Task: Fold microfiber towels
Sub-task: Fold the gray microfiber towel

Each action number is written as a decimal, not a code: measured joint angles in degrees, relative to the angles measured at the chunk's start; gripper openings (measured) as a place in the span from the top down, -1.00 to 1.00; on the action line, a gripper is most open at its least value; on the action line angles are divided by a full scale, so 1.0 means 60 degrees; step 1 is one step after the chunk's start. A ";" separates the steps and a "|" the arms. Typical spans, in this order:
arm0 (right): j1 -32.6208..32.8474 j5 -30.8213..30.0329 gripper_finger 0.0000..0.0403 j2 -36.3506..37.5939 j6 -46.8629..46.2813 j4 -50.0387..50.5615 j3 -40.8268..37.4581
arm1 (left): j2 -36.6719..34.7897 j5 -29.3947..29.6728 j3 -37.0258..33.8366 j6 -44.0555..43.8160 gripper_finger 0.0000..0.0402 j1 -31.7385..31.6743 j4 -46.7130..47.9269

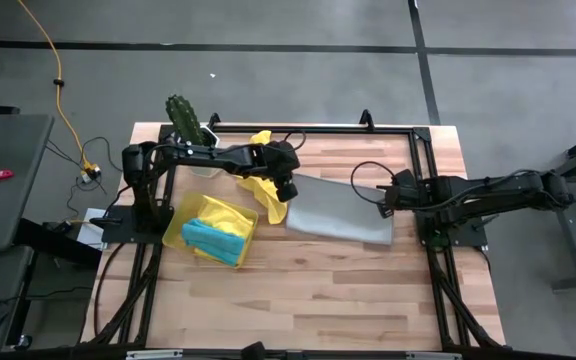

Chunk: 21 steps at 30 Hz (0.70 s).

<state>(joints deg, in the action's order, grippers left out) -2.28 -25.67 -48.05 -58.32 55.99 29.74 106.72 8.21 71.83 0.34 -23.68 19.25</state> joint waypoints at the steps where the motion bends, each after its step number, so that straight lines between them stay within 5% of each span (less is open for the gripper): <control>1: 0.0000 -0.0032 1.00 0.0000 -0.0040 0.0011 0.0000 | 0.0000 0.0013 0.0000 0.0055 1.00 -0.0006 -0.0010; 14: 0.0000 0.0040 0.97 0.0000 -0.0384 0.0064 0.0000 | 0.0000 0.0018 0.0000 0.0231 0.75 -0.0015 -0.0467; 21: 0.0000 -0.0170 0.51 0.0024 -0.0339 0.0405 0.0409 | -0.0139 -0.0059 0.0002 0.0433 0.51 -0.0133 -0.0443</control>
<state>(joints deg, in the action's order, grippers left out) -2.28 -26.69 -47.91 -60.35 58.42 32.19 105.88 7.85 71.84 2.94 -24.48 16.60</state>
